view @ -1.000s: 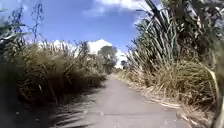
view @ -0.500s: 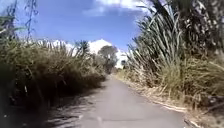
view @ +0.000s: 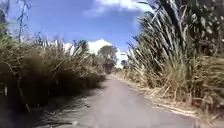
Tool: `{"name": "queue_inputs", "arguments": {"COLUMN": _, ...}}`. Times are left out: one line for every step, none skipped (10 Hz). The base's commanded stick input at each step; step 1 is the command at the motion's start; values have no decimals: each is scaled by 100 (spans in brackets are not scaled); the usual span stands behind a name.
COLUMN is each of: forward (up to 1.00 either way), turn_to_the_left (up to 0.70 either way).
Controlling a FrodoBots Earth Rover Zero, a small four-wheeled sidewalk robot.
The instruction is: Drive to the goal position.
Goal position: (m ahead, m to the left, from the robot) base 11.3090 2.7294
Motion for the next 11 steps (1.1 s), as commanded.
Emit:
{"name": "queue_inputs", "arguments": {"forward": 45, "turn_to_the_left": 0}}
{"name": "queue_inputs", "arguments": {"forward": 45, "turn_to_the_left": 0}}
{"name": "queue_inputs", "arguments": {"forward": 45, "turn_to_the_left": 0}}
{"name": "queue_inputs", "arguments": {"forward": 45, "turn_to_the_left": 0}}
{"name": "queue_inputs", "arguments": {"forward": 45, "turn_to_the_left": 0}}
{"name": "queue_inputs", "arguments": {"forward": 54, "turn_to_the_left": 0}}
{"name": "queue_inputs", "arguments": {"forward": 63, "turn_to_the_left": 0}}
{"name": "queue_inputs", "arguments": {"forward": 70, "turn_to_the_left": 0}}
{"name": "queue_inputs", "arguments": {"forward": 70, "turn_to_the_left": 0}}
{"name": "queue_inputs", "arguments": {"forward": 70, "turn_to_the_left": 0}}
{"name": "queue_inputs", "arguments": {"forward": 70, "turn_to_the_left": 14}}
